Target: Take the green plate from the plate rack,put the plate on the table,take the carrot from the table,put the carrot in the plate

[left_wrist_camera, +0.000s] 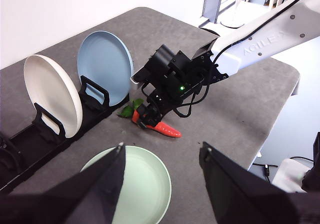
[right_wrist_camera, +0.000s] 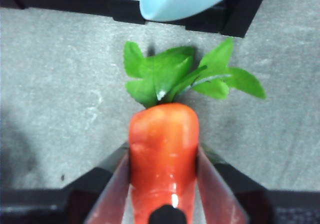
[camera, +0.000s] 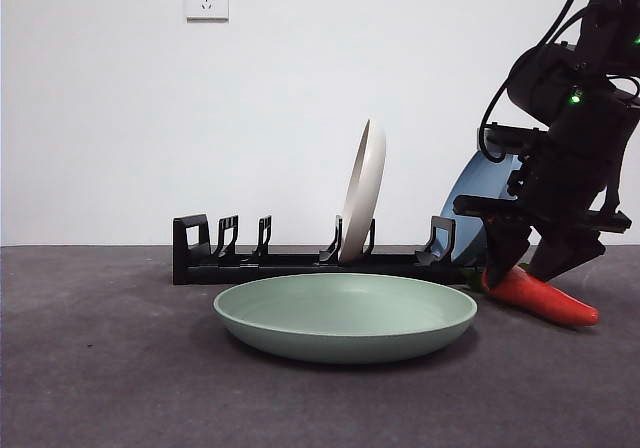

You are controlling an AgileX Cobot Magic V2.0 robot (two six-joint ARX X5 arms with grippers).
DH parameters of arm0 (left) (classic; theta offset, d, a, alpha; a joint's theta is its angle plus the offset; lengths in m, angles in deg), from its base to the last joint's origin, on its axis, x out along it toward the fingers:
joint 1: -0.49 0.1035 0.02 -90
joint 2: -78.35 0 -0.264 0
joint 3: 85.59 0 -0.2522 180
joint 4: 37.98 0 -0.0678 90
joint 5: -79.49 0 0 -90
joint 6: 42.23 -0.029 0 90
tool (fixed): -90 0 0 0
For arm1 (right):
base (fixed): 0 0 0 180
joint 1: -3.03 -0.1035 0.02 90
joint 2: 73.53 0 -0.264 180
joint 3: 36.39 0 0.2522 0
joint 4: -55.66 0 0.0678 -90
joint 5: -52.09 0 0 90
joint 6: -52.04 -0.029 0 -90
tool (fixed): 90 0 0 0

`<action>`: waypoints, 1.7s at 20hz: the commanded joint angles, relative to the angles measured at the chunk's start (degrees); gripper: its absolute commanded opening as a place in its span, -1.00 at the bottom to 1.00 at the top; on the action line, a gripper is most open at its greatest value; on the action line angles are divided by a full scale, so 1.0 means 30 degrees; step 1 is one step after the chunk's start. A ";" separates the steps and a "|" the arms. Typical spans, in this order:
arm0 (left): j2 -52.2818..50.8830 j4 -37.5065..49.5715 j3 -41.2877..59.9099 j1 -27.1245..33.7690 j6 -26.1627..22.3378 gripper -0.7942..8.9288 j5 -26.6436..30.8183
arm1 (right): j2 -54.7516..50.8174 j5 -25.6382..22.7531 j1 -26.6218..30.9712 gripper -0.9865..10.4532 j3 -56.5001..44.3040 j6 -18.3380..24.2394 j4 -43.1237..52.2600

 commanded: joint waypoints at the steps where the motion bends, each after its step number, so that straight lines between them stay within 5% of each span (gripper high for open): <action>1: -0.0015 0.0036 0.0095 0.0015 0.0131 -0.32 0.0036 | 0.0248 0.0036 -0.0007 -0.86 0.0036 -0.0248 -0.0022; 8: -0.0015 -0.0044 0.0095 0.0015 0.0117 -0.32 0.0036 | -0.1741 0.1086 -0.1122 -0.86 0.0036 -0.0277 -0.1552; 17: -0.0015 -0.0306 0.0095 0.0015 0.0117 -0.32 0.0015 | -0.1778 0.0940 -0.7898 -0.86 0.0036 -0.2208 0.0342; 25: -0.0015 -0.0743 0.0095 0.0015 0.0124 -0.32 0.0022 | 0.1122 0.0452 -0.8437 -0.86 0.0036 -0.2608 0.1195; 27: -0.0015 -0.0772 0.0095 0.0015 0.0124 -0.32 0.0022 | 0.1115 0.0459 -0.8517 -0.66 0.0036 -0.2616 0.1195; 30: -0.0015 -0.1166 0.0095 0.0015 0.0117 -0.32 0.0022 | 0.0437 0.0452 -0.8546 0.20 0.0036 -0.2608 0.0991; 34: -0.0015 -0.1661 0.0095 0.0015 0.0066 -0.32 0.0029 | -0.1792 0.0459 -0.8546 0.22 0.0036 -0.2594 -0.0415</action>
